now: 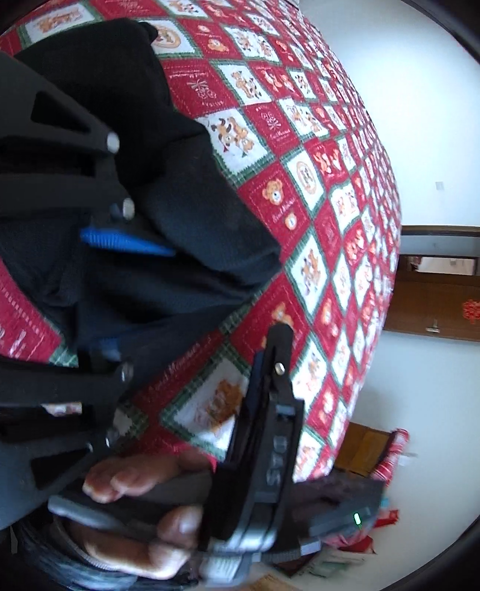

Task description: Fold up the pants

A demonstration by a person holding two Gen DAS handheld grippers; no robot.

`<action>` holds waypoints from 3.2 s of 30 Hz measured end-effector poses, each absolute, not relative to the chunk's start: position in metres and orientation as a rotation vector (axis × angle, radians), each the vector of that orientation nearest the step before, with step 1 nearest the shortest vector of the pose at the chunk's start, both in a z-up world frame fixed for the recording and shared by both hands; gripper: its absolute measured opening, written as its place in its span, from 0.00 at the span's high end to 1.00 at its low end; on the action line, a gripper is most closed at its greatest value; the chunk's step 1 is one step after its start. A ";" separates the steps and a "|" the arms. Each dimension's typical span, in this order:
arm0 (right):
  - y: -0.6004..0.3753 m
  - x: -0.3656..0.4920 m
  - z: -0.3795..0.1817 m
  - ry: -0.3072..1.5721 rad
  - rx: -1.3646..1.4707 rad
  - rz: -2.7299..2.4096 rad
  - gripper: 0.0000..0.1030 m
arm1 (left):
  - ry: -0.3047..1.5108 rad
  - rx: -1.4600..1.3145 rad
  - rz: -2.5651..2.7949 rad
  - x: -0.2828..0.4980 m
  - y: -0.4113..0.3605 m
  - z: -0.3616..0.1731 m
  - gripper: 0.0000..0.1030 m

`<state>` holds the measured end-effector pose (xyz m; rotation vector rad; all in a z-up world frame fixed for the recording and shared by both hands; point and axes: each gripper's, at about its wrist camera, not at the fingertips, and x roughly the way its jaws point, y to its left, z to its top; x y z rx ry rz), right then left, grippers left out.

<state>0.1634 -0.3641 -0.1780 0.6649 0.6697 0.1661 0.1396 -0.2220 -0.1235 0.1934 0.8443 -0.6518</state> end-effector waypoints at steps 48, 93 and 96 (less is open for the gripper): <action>-0.281 0.145 -0.152 1.040 0.026 0.271 0.59 | 0.755 0.003 -0.277 0.117 -0.068 -0.169 0.00; -0.342 0.161 -0.187 0.982 0.484 0.375 0.45 | 0.738 -0.164 -0.385 0.147 -0.030 -0.180 0.00; -0.345 0.162 -0.188 0.959 0.535 0.380 0.45 | 0.731 -0.144 -0.403 0.151 -0.036 -0.179 0.00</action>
